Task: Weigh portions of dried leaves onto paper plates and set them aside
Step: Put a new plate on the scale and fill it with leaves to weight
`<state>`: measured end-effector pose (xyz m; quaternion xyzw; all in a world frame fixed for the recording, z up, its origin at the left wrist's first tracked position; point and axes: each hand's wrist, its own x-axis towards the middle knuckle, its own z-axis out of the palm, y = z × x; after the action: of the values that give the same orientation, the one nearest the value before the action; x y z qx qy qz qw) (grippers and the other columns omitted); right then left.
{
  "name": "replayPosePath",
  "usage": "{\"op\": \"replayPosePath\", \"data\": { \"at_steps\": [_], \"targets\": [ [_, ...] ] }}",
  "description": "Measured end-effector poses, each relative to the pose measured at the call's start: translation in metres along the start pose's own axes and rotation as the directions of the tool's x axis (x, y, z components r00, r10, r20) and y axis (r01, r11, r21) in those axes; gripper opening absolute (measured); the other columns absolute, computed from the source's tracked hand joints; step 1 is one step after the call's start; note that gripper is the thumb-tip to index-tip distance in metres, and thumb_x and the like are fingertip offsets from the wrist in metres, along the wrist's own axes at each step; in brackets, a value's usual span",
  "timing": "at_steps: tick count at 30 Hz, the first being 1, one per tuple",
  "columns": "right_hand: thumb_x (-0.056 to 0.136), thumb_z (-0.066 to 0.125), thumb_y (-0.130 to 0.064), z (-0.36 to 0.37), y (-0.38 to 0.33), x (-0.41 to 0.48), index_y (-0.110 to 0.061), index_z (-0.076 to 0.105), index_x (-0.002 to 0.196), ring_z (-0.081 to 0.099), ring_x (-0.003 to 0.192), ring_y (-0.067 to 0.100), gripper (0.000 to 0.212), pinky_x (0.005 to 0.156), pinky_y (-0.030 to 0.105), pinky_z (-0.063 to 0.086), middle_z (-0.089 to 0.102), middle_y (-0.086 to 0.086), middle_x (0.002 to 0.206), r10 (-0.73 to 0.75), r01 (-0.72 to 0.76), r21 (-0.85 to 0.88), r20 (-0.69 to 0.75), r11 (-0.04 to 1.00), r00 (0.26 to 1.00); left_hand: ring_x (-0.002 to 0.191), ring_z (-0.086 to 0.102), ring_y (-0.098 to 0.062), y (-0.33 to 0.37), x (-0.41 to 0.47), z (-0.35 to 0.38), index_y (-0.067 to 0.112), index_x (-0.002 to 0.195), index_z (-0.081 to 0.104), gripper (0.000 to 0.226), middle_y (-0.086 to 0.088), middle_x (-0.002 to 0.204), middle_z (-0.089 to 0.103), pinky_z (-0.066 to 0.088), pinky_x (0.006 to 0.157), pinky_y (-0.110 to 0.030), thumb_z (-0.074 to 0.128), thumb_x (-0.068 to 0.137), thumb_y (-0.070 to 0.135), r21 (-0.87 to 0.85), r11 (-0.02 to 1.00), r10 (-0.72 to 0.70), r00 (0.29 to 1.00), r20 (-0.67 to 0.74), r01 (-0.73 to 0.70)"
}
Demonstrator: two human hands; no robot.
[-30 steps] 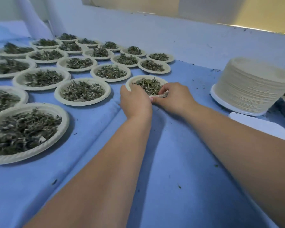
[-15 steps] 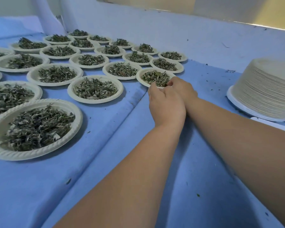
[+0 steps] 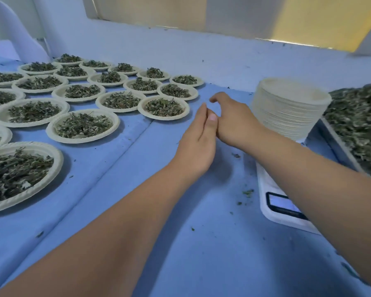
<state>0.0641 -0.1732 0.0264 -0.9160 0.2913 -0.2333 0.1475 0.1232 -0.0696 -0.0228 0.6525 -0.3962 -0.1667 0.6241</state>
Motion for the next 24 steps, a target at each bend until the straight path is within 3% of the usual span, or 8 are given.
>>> {"op": "replayPosePath", "data": {
  "at_steps": [3,5,7,10,12,15,20,24],
  "targets": [
    [0.100,0.049,-0.033,-0.032,0.029,-0.034,-0.023,0.047,0.139,0.061,0.092,0.029,0.041,0.076,0.033,0.042,0.065,0.005,0.090,-0.014,0.014,-0.006,-0.069,1.000,0.997,0.134,0.030,0.019,0.013,-0.009,0.024,0.022,0.160,0.031,0.052,0.019,0.159,0.034,0.019,0.107,-0.003,0.034,0.111,0.040,0.034,0.995,0.088,0.986,0.144,-0.094],
    [0.099,0.052,-0.035,-0.051,0.052,-0.058,-0.023,0.049,0.139,0.062,0.101,0.030,0.042,0.075,0.028,0.035,0.068,0.010,0.108,-0.043,0.039,-0.034,-0.142,0.999,0.989,0.126,0.034,0.028,0.024,-0.014,0.045,0.021,0.158,0.037,0.049,0.028,0.151,0.040,0.021,0.106,0.000,0.034,0.112,0.038,0.055,0.983,0.160,0.963,0.218,-0.176],
    [0.098,0.055,-0.038,-0.070,0.078,-0.082,-0.023,0.050,0.138,0.062,0.103,0.031,0.043,0.074,0.026,0.032,0.068,0.011,0.119,-0.038,0.024,-0.070,-0.212,0.997,0.976,0.132,0.041,0.016,0.035,-0.018,0.066,0.019,0.155,0.042,0.047,0.023,0.149,0.047,0.025,0.109,-0.003,0.035,0.112,0.037,0.100,0.963,0.215,0.940,0.266,-0.248],
    [0.098,0.056,-0.040,-0.095,0.126,-0.118,-0.024,0.049,0.138,0.056,0.073,0.025,0.043,0.060,0.030,0.034,0.065,0.006,0.090,0.037,-0.070,-0.110,-0.278,0.991,0.960,0.143,0.032,-0.005,0.051,-0.006,0.093,0.011,0.155,0.040,0.047,0.008,0.155,0.039,0.013,0.103,0.006,0.036,0.112,0.029,0.261,0.872,0.334,0.894,0.300,-0.414],
    [0.099,0.054,-0.040,-0.109,0.160,-0.141,-0.023,0.048,0.138,0.048,0.063,0.019,0.043,0.053,0.029,0.031,0.059,0.001,0.079,0.121,-0.168,-0.131,-0.307,0.977,0.944,0.155,0.017,-0.016,0.062,0.009,0.108,0.008,0.156,0.036,0.048,-0.004,0.168,0.022,0.007,0.113,-0.005,0.033,0.112,0.028,0.400,0.764,0.363,0.850,0.382,-0.506],
    [0.101,0.049,-0.044,-0.124,0.200,-0.165,-0.017,0.049,0.132,0.058,0.078,0.032,0.041,0.062,0.035,0.037,0.064,0.015,0.109,0.291,-0.345,-0.205,-0.252,0.916,0.923,0.158,0.009,-0.026,0.079,0.033,0.129,0.004,0.155,0.035,0.047,-0.012,0.170,0.016,0.011,0.123,-0.030,0.030,0.112,0.023,0.520,0.625,0.384,0.809,0.444,-0.582],
    [0.103,0.026,-0.054,-0.123,0.216,-0.171,-0.020,0.054,0.098,0.047,0.062,0.022,0.045,0.052,0.031,0.027,0.055,0.000,0.073,0.389,-0.448,-0.402,-0.223,0.798,0.894,0.124,0.050,-0.032,0.102,0.068,0.157,0.003,0.125,0.057,0.029,-0.018,0.135,0.053,0.038,0.092,-0.036,0.036,0.107,0.010,0.753,0.404,0.182,0.853,0.490,-0.519],
    [0.106,0.025,-0.045,-0.116,0.211,-0.171,-0.022,0.055,0.079,0.047,0.053,0.017,0.047,0.059,0.033,0.029,0.053,-0.002,0.061,0.338,-0.414,-0.435,-0.244,0.799,0.909,0.096,0.054,-0.029,0.103,0.076,0.161,0.009,0.121,0.059,0.033,-0.012,0.112,0.061,0.041,0.074,-0.037,0.041,0.095,0.002,0.855,0.211,0.147,0.880,0.452,-0.475]
  ]
}}
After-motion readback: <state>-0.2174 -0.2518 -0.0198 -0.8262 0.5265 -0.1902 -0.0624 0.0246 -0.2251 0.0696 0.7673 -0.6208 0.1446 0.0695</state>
